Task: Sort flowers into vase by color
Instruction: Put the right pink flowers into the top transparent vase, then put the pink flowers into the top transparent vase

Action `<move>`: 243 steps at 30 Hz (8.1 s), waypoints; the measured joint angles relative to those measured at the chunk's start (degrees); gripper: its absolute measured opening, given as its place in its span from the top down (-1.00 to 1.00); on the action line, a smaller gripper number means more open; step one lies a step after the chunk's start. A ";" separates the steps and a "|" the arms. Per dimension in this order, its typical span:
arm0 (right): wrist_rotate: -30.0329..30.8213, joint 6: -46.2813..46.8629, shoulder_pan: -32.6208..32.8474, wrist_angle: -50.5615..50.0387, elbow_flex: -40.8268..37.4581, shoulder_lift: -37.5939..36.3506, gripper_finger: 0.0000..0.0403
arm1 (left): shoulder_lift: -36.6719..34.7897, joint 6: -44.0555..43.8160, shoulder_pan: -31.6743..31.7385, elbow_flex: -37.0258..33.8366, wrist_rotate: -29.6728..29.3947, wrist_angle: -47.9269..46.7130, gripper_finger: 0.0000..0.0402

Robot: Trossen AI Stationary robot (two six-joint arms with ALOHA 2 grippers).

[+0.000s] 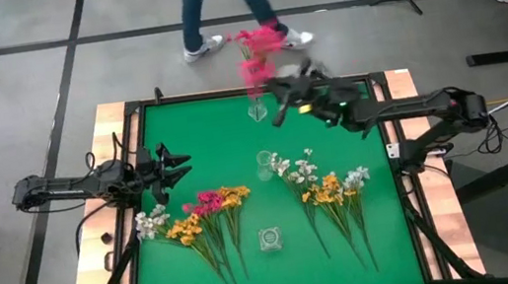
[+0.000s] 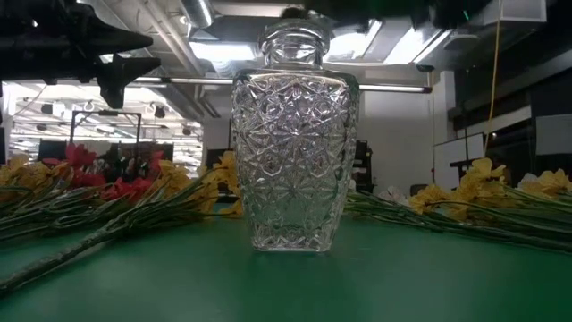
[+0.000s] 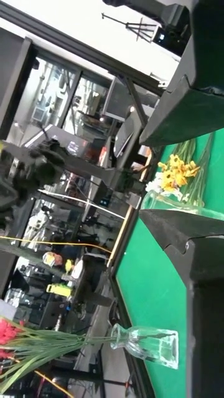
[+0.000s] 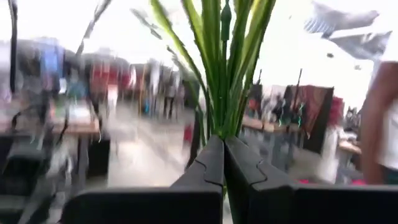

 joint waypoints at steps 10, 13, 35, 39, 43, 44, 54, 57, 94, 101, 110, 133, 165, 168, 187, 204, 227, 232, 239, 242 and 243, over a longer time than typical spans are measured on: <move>-16.05 5.90 -11.58 19.60 -10.81 1.98 1.00 | 0.01 0.02 0.04 0.00 -2.13 0.31 0.14; -16.79 5.85 -13.48 19.71 -10.56 3.97 1.00 | 0.02 0.02 0.04 0.00 -2.25 0.29 0.14; -20.51 9.30 -20.04 25.14 -10.48 15.82 1.00 | 0.01 1.53 0.04 0.00 -4.46 0.26 0.14; -20.32 11.25 -19.98 25.10 -10.48 16.86 1.00 | 0.01 1.57 0.04 0.00 -4.48 0.24 0.14; -19.18 12.43 -19.98 23.26 -10.48 17.38 1.00 | 0.01 1.64 0.04 0.00 -4.48 0.24 0.14; -18.49 12.81 -19.98 22.08 -10.48 17.38 1.00 | 0.00 1.64 0.04 0.00 -4.48 0.24 0.14; -14.91 16.23 -20.00 12.50 -10.46 17.38 1.00 | 0.00 1.64 0.04 0.00 -4.48 0.22 0.14; -14.60 16.71 -20.00 11.60 -10.44 17.38 0.95 | 0.01 1.62 0.04 0.00 -4.48 0.23 0.14; -20.19 20.85 -19.85 -25.39 -10.39 0.62 0.12 | 0.02 -0.25 -1.50 0.94 1.61 1.57 0.14; -20.19 20.34 -19.85 -38.97 -10.39 -5.65 0.12 | 0.06 -0.19 -7.36 2.93 2.38 0.72 0.14; -19.17 20.17 -19.85 -52.03 -10.39 -12.55 0.12 | 11.78 -0.41 -17.93 7.92 -6.91 -0.22 0.14; -21.75 21.41 -19.85 -58.47 -10.44 -14.38 0.12 | 64.39 10.22 -34.80 35.42 -5.05 -17.77 0.14; -23.23 23.65 -19.82 -59.67 -10.44 -14.36 0.12 | 79.65 26.93 -31.42 37.57 4.33 -20.30 0.14; -23.23 23.63 -19.82 -59.70 -10.44 -14.36 0.12 | 79.65 26.99 -30.20 37.57 8.11 -20.29 0.14; -23.23 23.39 -19.82 -60.63 -10.44 -14.34 0.12 | 79.60 29.30 -29.90 37.57 11.98 -20.85 0.14; -24.26 23.39 -19.82 -60.65 -10.44 -14.34 0.12 | 83.14 32.38 -28.20 37.77 12.55 -20.28 0.15; -24.74 23.77 -19.82 -60.79 -10.46 -16.90 0.12 | 82.16 32.63 -31.48 40.70 -1.94 -23.33 0.94; -24.74 24.11 -19.82 -61.26 -10.46 -19.78 0.12 | 82.16 32.60 -32.54 44.10 -5.91 -28.90 0.92; -25.63 24.75 -19.82 -62.12 -10.46 -24.37 0.12 | 82.12 32.15 -33.41 49.20 -8.20 -36.97 0.91; -26.74 26.27 -19.82 -62.23 -10.46 -26.00 0.12 | 82.09 32.04 -33.73 51.17 -9.10 -41.17 0.91; -27.08 26.75 -19.82 -62.26 -10.46 -26.53 0.12 | 82.09 31.73 -33.80 51.88 -9.07 -42.69 0.91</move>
